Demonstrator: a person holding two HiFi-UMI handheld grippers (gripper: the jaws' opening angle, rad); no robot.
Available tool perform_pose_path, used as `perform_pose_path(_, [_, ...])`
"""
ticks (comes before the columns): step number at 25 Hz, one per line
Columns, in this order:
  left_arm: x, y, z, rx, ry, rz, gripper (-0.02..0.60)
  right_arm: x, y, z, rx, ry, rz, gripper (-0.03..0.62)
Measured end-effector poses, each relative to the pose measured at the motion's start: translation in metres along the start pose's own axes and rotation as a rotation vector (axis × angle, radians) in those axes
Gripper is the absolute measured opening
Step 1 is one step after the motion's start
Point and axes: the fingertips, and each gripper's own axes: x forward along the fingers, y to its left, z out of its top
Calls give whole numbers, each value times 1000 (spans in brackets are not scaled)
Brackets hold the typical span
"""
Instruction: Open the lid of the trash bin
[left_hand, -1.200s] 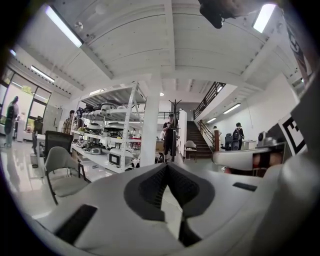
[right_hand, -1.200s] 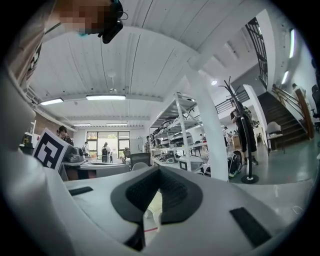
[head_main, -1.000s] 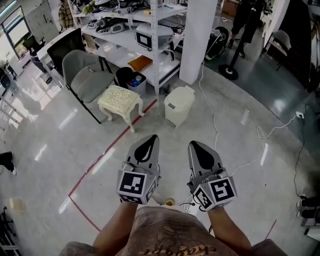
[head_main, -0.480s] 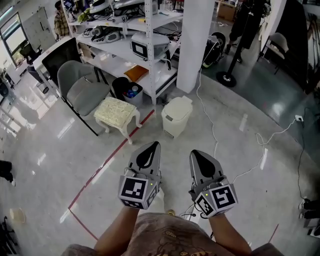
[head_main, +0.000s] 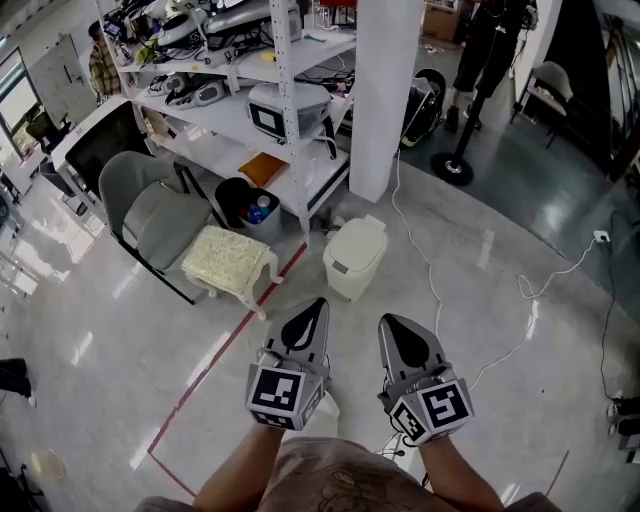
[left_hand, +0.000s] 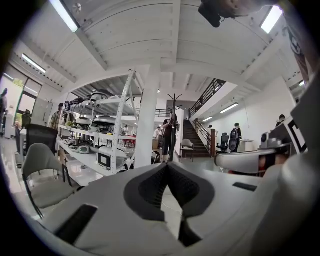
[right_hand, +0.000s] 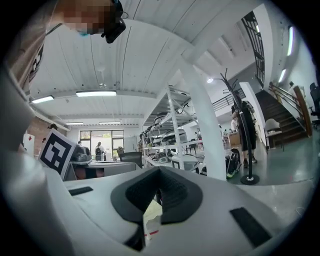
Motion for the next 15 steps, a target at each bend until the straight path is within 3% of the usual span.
perform_pose_path(15, [102, 76, 4, 5, 15, -114, -9, 120, -44, 7, 29, -11, -69, 9])
